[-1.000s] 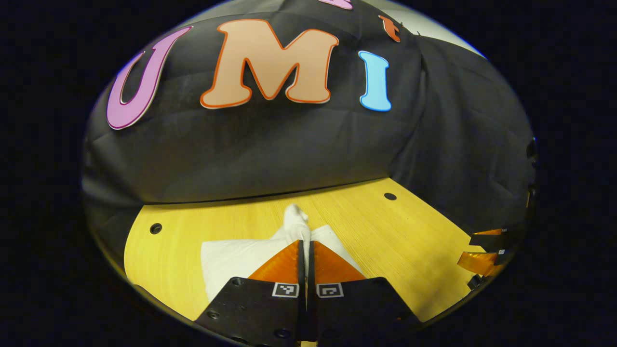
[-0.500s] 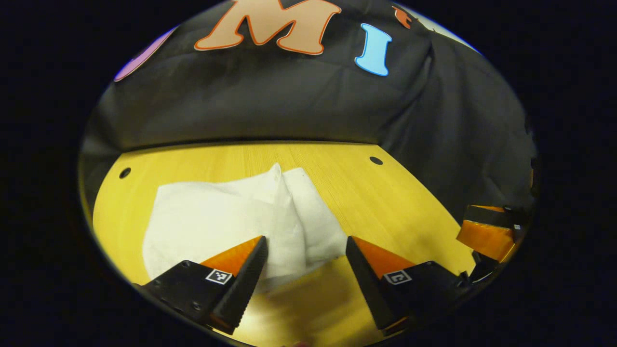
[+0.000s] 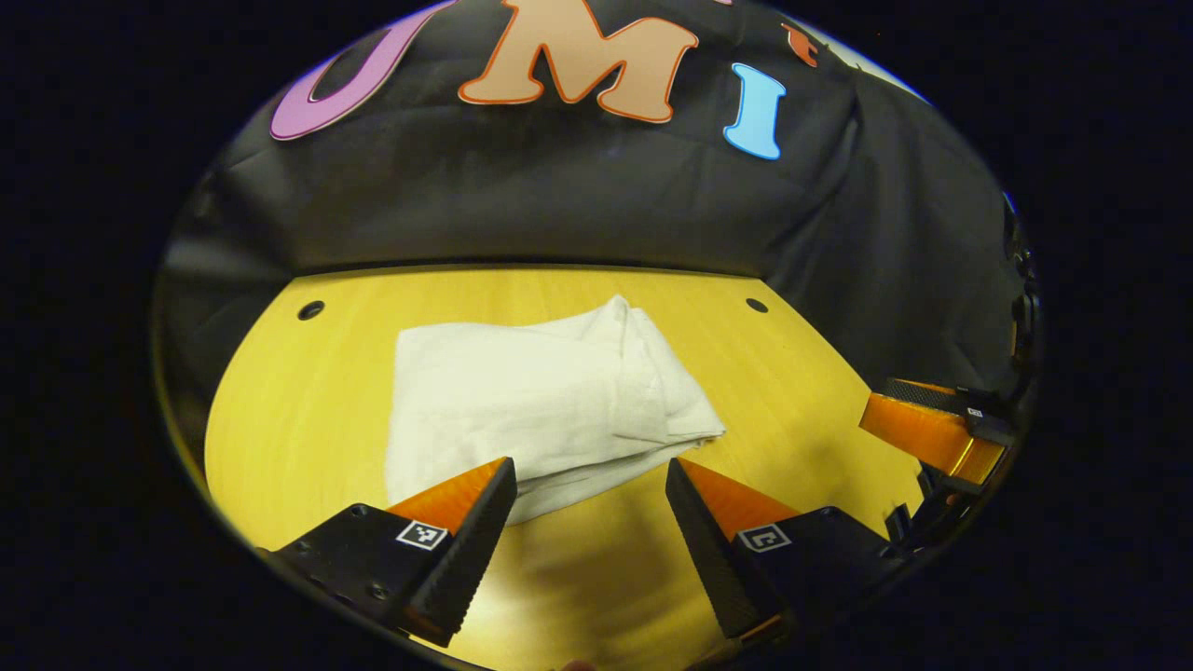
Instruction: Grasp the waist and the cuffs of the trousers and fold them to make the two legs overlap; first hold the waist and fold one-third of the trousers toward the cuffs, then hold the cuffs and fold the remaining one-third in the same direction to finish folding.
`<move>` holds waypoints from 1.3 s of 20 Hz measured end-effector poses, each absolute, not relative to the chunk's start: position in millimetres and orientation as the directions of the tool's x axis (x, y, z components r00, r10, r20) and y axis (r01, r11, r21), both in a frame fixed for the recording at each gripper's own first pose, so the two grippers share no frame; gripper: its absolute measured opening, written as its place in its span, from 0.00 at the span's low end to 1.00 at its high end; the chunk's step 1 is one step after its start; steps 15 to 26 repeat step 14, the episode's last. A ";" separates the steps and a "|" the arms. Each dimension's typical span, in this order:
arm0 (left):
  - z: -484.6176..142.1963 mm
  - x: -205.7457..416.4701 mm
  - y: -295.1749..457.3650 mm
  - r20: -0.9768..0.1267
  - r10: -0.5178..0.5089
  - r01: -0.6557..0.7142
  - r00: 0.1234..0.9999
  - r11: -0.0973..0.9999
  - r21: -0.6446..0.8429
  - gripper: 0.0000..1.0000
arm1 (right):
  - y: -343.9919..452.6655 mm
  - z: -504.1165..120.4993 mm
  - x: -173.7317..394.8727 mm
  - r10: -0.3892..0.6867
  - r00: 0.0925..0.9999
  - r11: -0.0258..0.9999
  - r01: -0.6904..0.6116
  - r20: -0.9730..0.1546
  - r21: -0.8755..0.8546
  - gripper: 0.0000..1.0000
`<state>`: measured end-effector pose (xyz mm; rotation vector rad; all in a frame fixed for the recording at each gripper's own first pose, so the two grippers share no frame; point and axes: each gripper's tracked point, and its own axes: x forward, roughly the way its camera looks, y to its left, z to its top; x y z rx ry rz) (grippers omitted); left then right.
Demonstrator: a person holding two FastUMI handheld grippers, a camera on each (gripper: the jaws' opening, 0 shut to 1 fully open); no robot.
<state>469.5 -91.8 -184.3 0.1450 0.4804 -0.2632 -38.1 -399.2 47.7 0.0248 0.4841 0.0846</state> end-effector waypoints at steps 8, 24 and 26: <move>-173.8 430.2 -17.3 -0.471 -0.093 0.165 0.877 0.980 0.113 0.96 | -377.2 46.5 -61.8 0.099 0.888 0.995 -0.081 -0.450 0.059 0.96; -181.4 415.5 -5.0 -0.490 -0.086 0.163 0.868 0.979 0.118 0.97 | -379.7 43.1 -76.9 0.073 0.889 0.997 -0.052 -0.452 0.059 0.91; -181.4 415.5 -5.0 -0.490 -0.086 0.163 0.868 0.979 0.118 0.97 | -379.7 43.1 -76.9 0.073 0.889 0.997 -0.052 -0.452 0.059 0.91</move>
